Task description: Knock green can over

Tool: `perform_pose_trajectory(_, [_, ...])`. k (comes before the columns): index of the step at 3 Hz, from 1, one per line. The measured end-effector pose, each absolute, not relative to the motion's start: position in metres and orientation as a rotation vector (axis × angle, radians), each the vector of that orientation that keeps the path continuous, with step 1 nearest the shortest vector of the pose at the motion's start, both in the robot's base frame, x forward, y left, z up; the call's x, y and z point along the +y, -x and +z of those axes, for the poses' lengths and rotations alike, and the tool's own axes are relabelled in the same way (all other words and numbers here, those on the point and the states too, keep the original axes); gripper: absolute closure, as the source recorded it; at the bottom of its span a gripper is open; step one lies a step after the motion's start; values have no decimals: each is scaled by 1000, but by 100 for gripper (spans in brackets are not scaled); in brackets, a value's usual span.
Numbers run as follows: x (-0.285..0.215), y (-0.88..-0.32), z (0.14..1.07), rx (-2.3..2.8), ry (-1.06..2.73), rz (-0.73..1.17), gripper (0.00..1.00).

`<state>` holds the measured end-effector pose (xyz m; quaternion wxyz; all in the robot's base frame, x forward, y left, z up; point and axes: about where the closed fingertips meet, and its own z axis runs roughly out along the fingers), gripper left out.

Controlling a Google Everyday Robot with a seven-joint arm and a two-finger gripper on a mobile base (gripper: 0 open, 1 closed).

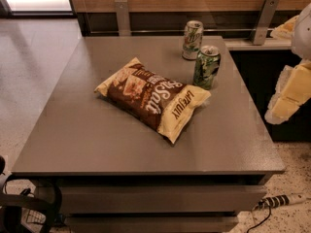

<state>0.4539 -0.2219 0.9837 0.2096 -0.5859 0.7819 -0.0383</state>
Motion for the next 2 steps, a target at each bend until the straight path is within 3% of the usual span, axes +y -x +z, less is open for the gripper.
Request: perform_pose_trajectory(2, [-244,-523,955,2011,1142,155,0])
